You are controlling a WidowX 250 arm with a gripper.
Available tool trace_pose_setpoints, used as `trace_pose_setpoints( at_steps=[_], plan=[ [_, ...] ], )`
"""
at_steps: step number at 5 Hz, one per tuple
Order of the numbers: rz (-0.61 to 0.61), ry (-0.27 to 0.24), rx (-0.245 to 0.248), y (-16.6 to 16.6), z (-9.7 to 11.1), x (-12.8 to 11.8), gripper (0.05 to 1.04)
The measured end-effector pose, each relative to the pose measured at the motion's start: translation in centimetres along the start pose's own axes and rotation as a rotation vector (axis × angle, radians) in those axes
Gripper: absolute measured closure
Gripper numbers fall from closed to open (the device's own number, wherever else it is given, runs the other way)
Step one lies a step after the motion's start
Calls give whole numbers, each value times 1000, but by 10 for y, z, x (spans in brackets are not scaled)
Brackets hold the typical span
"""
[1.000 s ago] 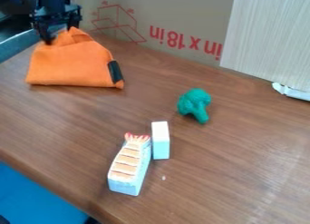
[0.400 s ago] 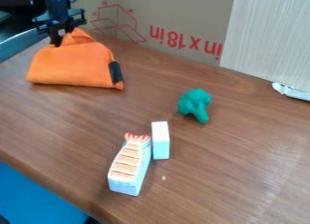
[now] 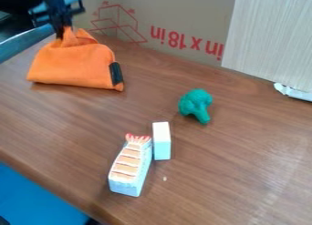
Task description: Unfold the cloth from top to bottom
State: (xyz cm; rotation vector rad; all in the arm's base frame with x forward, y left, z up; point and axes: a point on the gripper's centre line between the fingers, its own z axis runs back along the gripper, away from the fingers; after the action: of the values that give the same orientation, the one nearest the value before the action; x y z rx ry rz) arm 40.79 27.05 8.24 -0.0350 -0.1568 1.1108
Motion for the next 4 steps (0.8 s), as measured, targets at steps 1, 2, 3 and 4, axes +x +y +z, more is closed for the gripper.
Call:
trace_pose_setpoints(
  at_steps=[1, 2, 3, 4],
  plan=[
    [-6, -6, -55, 1, 24, -3, 1010],
    [-23, 8, -88, 3, 30, -15, 1011],
    [-48, -10, -128, 7, 44, -29, 1011],
    [-76, -18, -162, 20, 53, -44, 1011]
  ],
)
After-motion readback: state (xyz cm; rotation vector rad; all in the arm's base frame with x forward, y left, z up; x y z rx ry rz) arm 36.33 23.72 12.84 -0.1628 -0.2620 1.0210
